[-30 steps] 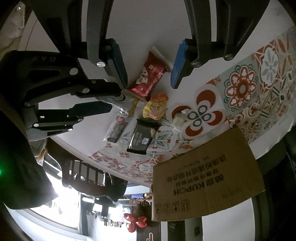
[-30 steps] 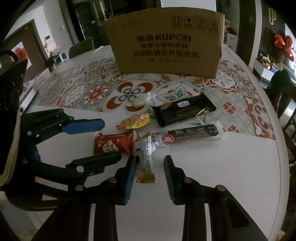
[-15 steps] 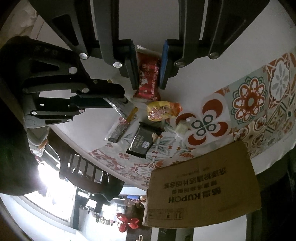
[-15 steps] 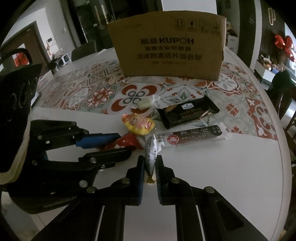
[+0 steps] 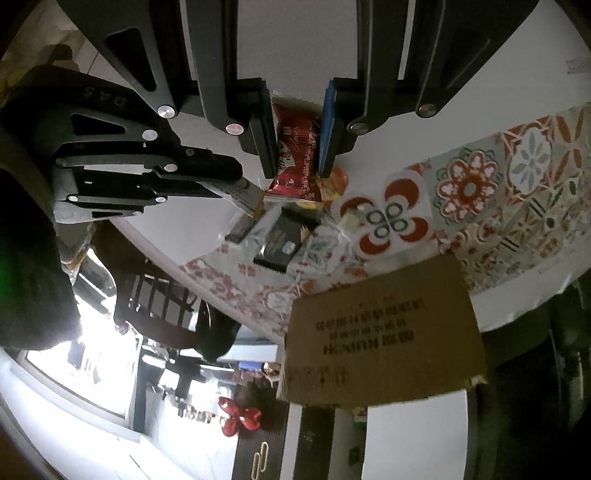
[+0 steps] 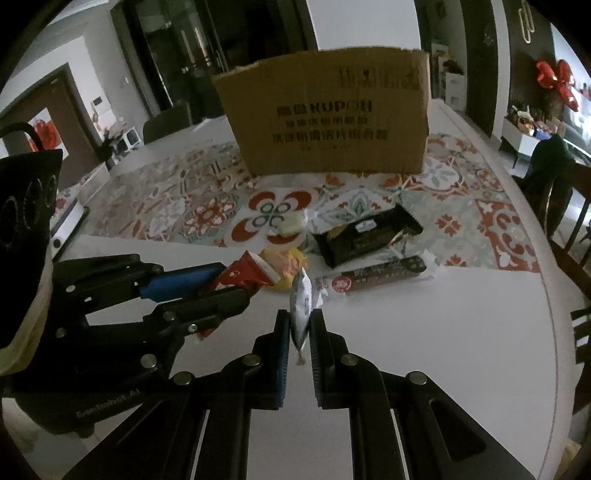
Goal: Organize snacks
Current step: 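Lift both held snacks and carry them over the cardboard box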
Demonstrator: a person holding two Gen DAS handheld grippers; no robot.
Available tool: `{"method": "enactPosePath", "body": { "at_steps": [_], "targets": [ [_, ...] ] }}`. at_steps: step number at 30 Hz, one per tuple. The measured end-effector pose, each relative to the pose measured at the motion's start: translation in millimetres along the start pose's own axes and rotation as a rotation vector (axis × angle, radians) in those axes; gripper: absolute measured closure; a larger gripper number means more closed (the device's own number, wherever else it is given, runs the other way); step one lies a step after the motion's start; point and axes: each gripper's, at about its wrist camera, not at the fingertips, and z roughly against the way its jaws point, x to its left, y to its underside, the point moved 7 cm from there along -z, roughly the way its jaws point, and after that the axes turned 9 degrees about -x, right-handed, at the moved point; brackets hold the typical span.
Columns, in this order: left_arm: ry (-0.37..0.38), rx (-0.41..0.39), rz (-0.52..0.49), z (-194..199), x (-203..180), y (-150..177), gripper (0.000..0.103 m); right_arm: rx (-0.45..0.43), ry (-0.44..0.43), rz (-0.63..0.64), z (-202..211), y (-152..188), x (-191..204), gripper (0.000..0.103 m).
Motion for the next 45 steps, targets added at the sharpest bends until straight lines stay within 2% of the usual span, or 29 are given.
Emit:
{"method": "enactPosePath", "body": {
  "at_steps": [7,16,29,45],
  "targets": [
    [-0.045,-0.057,0.017,17,2,-20,0.081,-0.062,0.002,-0.006,16,-15,1,0.091],
    [-0.062,-0.13,0.06,31,6,-50,0.081,-0.141,0.003,-0.03,32,-41,0,0.091],
    [-0.108,-0.247,0.056,45,14,-105,0.081,-0.269,0.0,-0.046,50,-92,-3,0.091],
    [-0.131,-0.31,0.086,38,37,-163,0.081,-0.381,0.001,-0.027,58,-164,-10,0.091]
  ]
}}
